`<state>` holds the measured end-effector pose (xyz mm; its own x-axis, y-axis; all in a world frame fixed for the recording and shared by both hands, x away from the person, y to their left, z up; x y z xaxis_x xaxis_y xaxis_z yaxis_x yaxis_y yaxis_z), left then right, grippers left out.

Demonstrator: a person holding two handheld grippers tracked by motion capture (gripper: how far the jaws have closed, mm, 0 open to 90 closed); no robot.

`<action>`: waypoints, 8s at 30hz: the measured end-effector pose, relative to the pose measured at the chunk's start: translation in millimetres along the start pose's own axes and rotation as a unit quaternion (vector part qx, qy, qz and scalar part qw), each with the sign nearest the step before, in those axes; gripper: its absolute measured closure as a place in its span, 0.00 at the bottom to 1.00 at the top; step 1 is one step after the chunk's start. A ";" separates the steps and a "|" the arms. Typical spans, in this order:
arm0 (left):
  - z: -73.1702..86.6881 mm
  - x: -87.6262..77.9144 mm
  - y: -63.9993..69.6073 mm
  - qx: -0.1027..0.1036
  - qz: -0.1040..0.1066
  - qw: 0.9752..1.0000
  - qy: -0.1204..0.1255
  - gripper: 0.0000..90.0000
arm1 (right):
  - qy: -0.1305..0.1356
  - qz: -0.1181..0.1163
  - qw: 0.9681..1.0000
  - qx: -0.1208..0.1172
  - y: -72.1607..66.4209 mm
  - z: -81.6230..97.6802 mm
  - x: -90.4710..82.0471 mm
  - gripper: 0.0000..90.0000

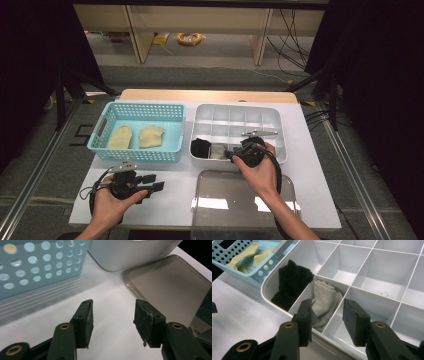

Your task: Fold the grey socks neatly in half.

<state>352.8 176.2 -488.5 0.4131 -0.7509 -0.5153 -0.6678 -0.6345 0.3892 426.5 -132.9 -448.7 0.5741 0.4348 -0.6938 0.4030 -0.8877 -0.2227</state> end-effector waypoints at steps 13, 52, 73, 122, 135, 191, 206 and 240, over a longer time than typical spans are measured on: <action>-5.6 -5.3 4.1 0.003 0.002 1.000 0.014 0.57 | 0.011 -0.006 1.000 -0.015 1.6 6.6 -3.6 0.65; -90.1 -43.0 -35.0 0.017 -0.076 0.994 0.071 0.54 | 0.025 -0.008 1.000 0.005 0.3 19.7 -20.8 0.63; -118.4 -11.2 -110.0 -0.026 -0.136 0.990 0.012 0.51 | 0.019 -0.009 1.000 0.010 -1.7 22.9 -21.6 0.63; -99.3 41.9 -162.8 -0.035 -0.190 0.955 -0.225 0.80 | 0.024 -0.022 0.999 0.003 -3.4 21.5 -26.0 0.67; -97.9 45.8 -158.5 -0.032 -0.178 0.955 -0.235 0.97 | 0.028 -0.022 0.999 0.003 -2.3 20.9 -26.3 0.67; -128.8 -20.7 -78.2 0.056 -0.125 0.987 0.084 0.98 | 0.026 -0.010 1.000 -0.010 -2.0 23.1 -21.8 0.66; -126.9 -30.1 -69.7 0.063 -0.113 0.984 0.124 0.98 | 0.029 -0.011 1.000 -0.004 -3.9 23.3 -22.0 0.66; -110.4 -56.3 -32.6 0.088 -0.066 0.979 0.173 0.98 | 0.030 -0.019 0.999 -0.003 -6.5 23.8 -21.9 0.66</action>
<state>419.7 218.9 -387.9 0.6677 -0.7009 -0.2507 -0.6782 -0.7116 0.1834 394.4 -140.3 -448.4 0.6009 0.4762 -0.6420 0.4296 -0.8697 -0.2430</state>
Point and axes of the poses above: each handheld gripper's, and its own axes: x roughly forward along the jaws, z roughly out of its underside, y roughly to its right, the point moved 5 cm from there along x, roughly forward along the jaws, and after that the axes turned 5 degrees about z, right-handed, at the moved point
